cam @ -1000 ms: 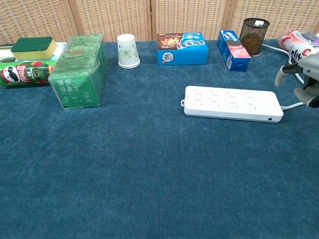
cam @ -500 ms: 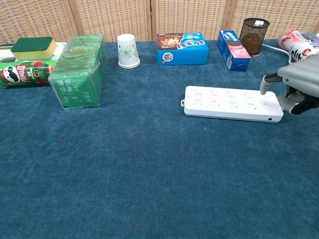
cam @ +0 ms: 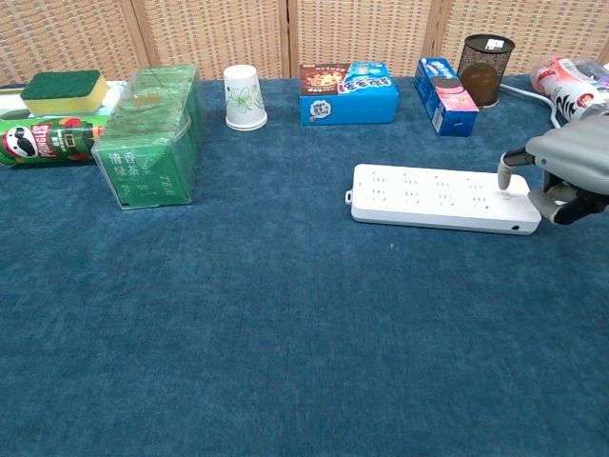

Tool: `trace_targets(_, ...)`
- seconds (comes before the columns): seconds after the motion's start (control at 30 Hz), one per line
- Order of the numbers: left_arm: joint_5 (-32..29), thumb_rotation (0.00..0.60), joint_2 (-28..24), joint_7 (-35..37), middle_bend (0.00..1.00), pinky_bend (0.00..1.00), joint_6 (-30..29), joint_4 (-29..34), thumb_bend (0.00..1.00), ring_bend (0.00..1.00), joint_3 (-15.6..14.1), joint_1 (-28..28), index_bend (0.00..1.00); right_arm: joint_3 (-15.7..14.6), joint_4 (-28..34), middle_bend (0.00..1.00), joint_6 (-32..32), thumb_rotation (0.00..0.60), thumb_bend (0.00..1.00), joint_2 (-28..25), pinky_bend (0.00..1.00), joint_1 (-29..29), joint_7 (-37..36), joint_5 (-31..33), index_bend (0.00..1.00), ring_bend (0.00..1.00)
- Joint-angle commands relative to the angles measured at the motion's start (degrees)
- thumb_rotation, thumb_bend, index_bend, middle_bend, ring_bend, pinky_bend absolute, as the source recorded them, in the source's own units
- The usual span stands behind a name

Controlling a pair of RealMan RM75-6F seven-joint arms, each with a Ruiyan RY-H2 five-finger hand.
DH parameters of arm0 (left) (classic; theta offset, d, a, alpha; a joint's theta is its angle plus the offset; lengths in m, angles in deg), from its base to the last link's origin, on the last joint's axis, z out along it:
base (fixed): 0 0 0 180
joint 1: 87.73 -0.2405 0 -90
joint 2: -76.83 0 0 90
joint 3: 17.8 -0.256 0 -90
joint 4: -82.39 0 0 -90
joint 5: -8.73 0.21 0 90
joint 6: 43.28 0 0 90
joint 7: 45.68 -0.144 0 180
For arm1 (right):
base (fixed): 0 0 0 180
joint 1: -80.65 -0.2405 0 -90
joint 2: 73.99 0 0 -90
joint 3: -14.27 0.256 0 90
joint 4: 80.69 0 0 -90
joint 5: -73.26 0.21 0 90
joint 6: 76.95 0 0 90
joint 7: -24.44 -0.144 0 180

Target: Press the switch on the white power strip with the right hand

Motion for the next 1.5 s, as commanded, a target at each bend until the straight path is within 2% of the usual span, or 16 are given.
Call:
trace_targets(0.03,-0.2,0.6,0.0,0.0,0.0,0.0,0.1,0.0,0.11,0.0,0.1,0.0,0.0,-0.1,-0.6,0.96,0.3,0.6,0.68,0.3,1.0,-0.3,0.4,1.1,0.32,1.0)
trace_targets(0.83,-0.4,0.6,-0.1,0.2,0.0,0.0,0.1,0.0,0.11,0.0,0.2,0.0,0.0,-1.2,-2.2,0.96,-0.4,0.6,0.68,2.2,1.0,-2.3,4.2,5.0,0.34,1.0)
trace_targets(1.5,-0.2,0.6,-0.3,1.5,0.0,0.0,-0.1,-0.5,0.11,0.0,0.1,-0.1,0.0,-2.5,-1.5,0.96,-1.7,0.6,0.68,2.5,1.0,-2.8,5.2,5.1,0.35,1.0)
